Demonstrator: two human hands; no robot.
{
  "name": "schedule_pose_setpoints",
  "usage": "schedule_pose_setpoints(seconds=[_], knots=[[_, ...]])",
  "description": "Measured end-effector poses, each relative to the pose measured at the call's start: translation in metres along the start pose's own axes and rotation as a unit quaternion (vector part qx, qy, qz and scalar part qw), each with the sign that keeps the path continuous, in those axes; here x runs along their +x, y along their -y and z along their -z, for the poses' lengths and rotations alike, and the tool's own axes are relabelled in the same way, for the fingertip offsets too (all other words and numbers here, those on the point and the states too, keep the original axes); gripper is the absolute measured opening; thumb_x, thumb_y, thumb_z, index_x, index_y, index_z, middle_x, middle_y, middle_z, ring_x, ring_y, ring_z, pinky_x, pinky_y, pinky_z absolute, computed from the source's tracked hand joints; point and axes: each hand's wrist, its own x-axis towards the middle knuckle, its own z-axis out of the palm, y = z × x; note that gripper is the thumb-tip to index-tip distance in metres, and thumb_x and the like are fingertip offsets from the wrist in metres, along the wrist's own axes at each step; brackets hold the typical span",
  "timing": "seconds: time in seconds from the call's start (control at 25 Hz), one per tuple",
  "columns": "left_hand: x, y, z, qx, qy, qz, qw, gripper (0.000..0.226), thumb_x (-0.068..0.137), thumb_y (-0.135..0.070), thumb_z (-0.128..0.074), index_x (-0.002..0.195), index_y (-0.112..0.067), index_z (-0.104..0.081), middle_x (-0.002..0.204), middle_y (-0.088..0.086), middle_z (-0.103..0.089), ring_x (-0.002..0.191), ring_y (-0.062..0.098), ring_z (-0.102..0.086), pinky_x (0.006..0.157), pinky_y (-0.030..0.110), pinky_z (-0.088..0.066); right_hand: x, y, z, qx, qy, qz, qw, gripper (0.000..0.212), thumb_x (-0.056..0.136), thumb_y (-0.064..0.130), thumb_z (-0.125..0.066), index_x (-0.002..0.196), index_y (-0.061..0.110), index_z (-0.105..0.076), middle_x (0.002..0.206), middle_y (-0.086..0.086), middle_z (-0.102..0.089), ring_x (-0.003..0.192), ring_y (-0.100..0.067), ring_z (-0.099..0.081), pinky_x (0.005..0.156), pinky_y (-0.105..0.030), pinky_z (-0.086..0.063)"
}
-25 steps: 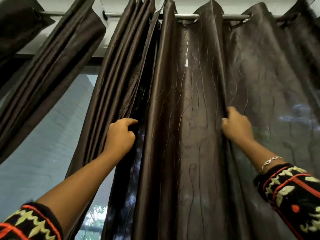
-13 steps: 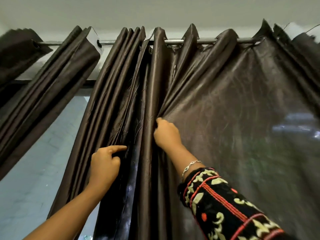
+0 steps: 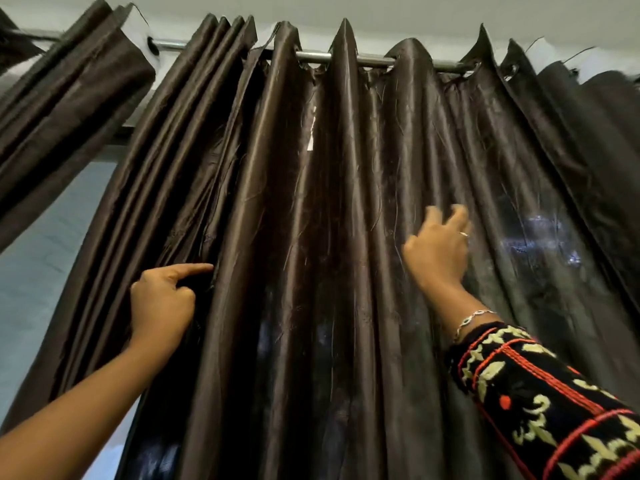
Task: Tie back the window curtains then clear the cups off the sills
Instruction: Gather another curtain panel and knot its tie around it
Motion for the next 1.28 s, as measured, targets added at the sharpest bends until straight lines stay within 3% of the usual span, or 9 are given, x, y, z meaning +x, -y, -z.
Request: schedule_pose_setpoints(seconds=[0.16, 0.32, 0.4, 0.56, 0.68, 0.76, 1.0, 1.16, 1.28], knots=[[-0.002, 0.000, -0.005, -0.014, -0.017, -0.006, 1.000, 0.051, 0.069, 0.022, -0.043, 0.107, -0.001, -0.067, 0.070, 0.021, -0.066, 0.038, -0.003, -0.050, 0.037, 0.007, -0.035, 0.022, -0.059, 0.017, -0.080, 0.072, -0.137, 0.985, 0.076, 0.080, 0.039, -0.068, 0.136, 0.005, -0.030, 0.146, -0.030, -0.018, 0.132, -0.045, -0.024, 0.104, -0.055, -0.025], [0.001, 0.005, -0.009, -0.021, -0.028, -0.011, 0.999, 0.043, 0.072, 0.020, -0.048, 0.107, 0.003, -0.065, 0.099, 0.029, -0.067, 0.055, -0.002, -0.060, 0.059, 0.006, -0.044, 0.030, -0.086, 0.030, -0.074, 0.082, -0.126, 0.986, 0.046, 0.092, 0.026, -0.051, 0.127, 0.002, -0.036, 0.123, -0.031, -0.050, 0.113, -0.045, -0.048, 0.086, -0.047, -0.040], [0.001, 0.010, -0.010, -0.019, -0.029, -0.014, 0.999, 0.036, 0.075, 0.017, -0.052, 0.107, 0.005, -0.065, 0.103, 0.028, -0.066, 0.082, 0.023, -0.066, 0.083, 0.030, -0.049, 0.024, -0.078, 0.026, -0.073, 0.100, -0.049, 0.991, 0.037, 0.094, 0.015, -0.041, 0.130, 0.005, -0.037, 0.109, -0.030, -0.058, 0.099, -0.044, -0.055, 0.071, -0.040, -0.039], [0.000, 0.020, -0.015, -0.036, -0.015, -0.019, 0.999, 0.034, 0.076, 0.014, -0.055, 0.105, 0.002, -0.067, 0.096, 0.023, -0.069, 0.054, 0.010, -0.056, 0.059, 0.024, -0.048, 0.008, -0.035, 0.013, -0.023, 0.118, 0.041, 0.992, 0.054, 0.090, 0.003, -0.036, 0.142, 0.013, -0.030, 0.103, -0.024, -0.062, 0.093, -0.040, -0.058, 0.069, -0.038, -0.041], [0.002, 0.026, -0.018, -0.031, -0.011, -0.013, 0.999, 0.039, 0.073, 0.017, -0.054, 0.105, -0.001, -0.068, 0.093, 0.020, -0.070, 0.057, 0.012, -0.057, 0.064, 0.022, -0.050, -0.003, 0.009, 0.004, 0.005, 0.135, 0.051, 0.989, 0.052, 0.089, 0.004, -0.037, 0.140, 0.015, -0.034, 0.113, -0.023, -0.060, 0.104, -0.040, -0.055, 0.082, -0.040, -0.044], [0.001, 0.027, -0.019, -0.032, -0.010, -0.004, 0.999, 0.044, 0.071, 0.019, -0.050, 0.105, -0.003, -0.068, 0.081, 0.014, -0.069, 0.048, 0.015, -0.052, 0.048, 0.007, -0.041, -0.014, 0.042, -0.006, 0.044, 0.166, 0.079, 0.982, 0.050, 0.088, 0.006, -0.037, 0.137, 0.015, -0.036, 0.117, -0.023, -0.059, 0.108, -0.040, -0.054, 0.087, -0.040, -0.043], [0.000, 0.020, -0.012, -0.051, -0.005, 0.010, 0.999, 0.053, 0.068, 0.020, -0.042, 0.100, -0.010, -0.071, 0.047, 0.014, -0.060, 0.030, 0.013, -0.038, 0.028, 0.014, -0.021, -0.028, 0.103, -0.009, 0.115, 0.228, 0.145, 0.956, 0.039, 0.094, 0.013, -0.034, 0.132, 0.012, -0.040, 0.121, -0.020, -0.057, 0.110, -0.039, -0.053, 0.085, -0.041, -0.043], [-0.006, 0.010, -0.003, -0.053, 0.004, 0.027, 0.998, 0.056, 0.072, 0.022, -0.039, 0.102, -0.016, -0.067, 0.024, -0.006, -0.042, 0.021, 0.009, -0.032, 0.026, 0.010, -0.014, -0.012, 0.069, -0.006, 0.142, 0.159, 0.095, 0.972, 0.038, 0.098, 0.041, -0.032, 0.108, 0.009, -0.052, 0.107, -0.018, -0.061, 0.100, -0.038, -0.056, 0.073, -0.038, -0.039], [-0.007, 0.010, 0.000, -0.057, 0.016, 0.034, 0.998, 0.054, 0.072, 0.022, -0.039, 0.103, -0.009, -0.070, 0.024, -0.005, -0.042, 0.021, 0.010, -0.031, 0.026, 0.010, -0.014, 0.011, 0.020, 0.009, 0.147, -0.031, 0.058, 0.987, 0.036, 0.093, 0.034, -0.047, 0.117, 0.008, -0.053, 0.112, -0.023, -0.055, 0.104, -0.040, -0.051, 0.082, -0.042, -0.040]])
